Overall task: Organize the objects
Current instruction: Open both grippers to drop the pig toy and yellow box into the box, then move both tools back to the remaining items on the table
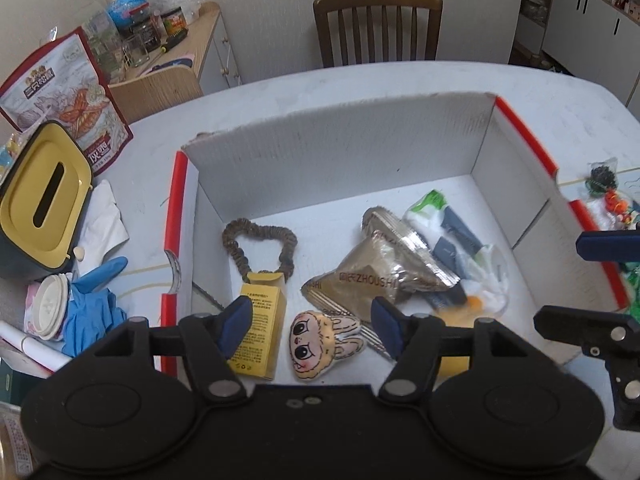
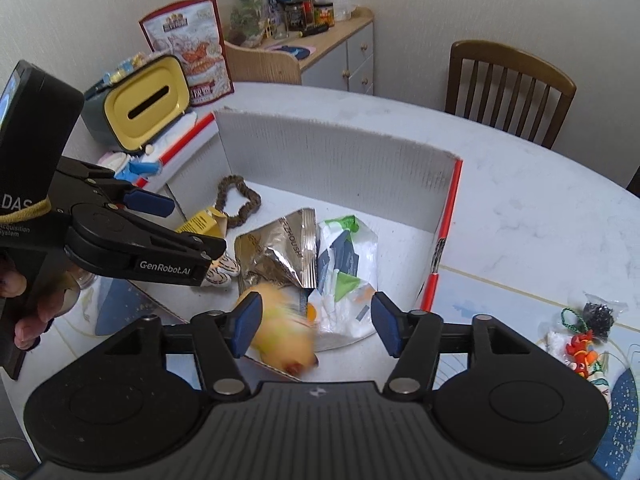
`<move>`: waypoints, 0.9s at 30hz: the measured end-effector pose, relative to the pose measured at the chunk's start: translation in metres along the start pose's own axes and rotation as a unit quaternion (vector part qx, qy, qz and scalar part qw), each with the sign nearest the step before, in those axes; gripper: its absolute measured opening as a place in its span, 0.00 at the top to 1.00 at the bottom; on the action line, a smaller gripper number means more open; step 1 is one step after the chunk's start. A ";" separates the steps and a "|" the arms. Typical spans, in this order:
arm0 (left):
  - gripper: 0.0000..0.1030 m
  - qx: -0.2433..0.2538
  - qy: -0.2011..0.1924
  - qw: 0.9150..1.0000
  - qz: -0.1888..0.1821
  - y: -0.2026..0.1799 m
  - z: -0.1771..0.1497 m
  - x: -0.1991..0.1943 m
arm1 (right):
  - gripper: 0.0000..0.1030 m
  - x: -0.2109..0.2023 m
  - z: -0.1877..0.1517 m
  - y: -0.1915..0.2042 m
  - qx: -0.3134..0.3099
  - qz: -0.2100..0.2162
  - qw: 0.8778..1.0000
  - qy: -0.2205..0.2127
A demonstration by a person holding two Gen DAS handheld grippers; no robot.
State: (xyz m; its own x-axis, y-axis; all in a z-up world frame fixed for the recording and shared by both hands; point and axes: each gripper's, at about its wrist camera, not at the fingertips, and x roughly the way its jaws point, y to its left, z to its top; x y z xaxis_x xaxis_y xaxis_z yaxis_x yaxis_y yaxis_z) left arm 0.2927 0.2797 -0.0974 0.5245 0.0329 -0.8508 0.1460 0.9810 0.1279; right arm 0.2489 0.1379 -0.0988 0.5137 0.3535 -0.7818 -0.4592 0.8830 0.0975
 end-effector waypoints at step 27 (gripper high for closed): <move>0.18 0.002 -0.092 0.995 -0.045 -0.084 -0.007 -0.104 | 0.28 -0.120 -0.035 -0.064 0.030 0.016 0.996 -0.082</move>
State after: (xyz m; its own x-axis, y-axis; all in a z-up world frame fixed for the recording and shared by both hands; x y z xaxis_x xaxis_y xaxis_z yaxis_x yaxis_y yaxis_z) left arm 0.2203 0.1954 -0.0227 0.6542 -0.0916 -0.7508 0.2027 0.9776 0.0573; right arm 0.1915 0.0283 -0.0330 0.6133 0.4239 -0.6665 -0.4360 0.8853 0.1619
